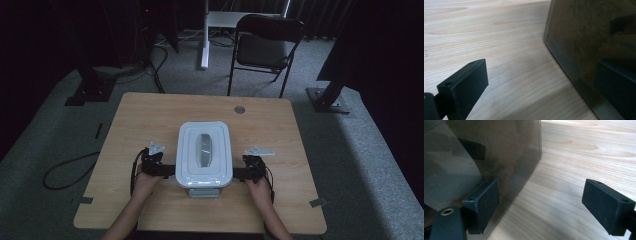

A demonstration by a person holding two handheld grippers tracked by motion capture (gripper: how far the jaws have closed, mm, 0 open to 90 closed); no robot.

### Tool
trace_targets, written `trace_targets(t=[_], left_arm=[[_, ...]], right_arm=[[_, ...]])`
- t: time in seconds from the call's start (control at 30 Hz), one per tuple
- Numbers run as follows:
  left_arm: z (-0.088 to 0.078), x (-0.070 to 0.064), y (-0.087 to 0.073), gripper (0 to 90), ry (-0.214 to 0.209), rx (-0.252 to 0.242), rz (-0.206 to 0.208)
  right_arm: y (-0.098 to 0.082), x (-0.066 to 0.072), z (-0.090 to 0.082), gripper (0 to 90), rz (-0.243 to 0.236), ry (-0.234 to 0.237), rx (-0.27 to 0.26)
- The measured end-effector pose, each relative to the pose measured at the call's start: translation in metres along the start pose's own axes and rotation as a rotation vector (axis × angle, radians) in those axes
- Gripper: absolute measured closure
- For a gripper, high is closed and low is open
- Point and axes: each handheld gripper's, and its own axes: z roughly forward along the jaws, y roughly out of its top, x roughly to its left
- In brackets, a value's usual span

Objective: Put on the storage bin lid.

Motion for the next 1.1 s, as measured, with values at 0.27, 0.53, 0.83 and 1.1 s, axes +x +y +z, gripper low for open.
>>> trace_targets(t=[0.27,0.53,0.83,1.1], left_arm=[[0.008,-0.008,0.004,1.0,-0.016,0.012,0.014],[0.005,-0.003,0.000,0.9,-0.032,-0.016,0.014],[-0.004,-0.002,0.001,0.9,-0.044,-0.064,0.024],[-0.013,0.001,-0.006,1.0,-0.044,-0.084,0.033]], right_arm=[[-0.006,-0.010,-0.007,13.6,0.013,-0.013,0.002],[-0.012,-0.019,-0.008,13.2,0.005,-0.056,0.011],[-0.014,-0.023,-0.013,13.1,-0.012,-0.071,-0.017],[-0.017,-0.027,-0.017,13.0,-0.005,-0.083,-0.034]])
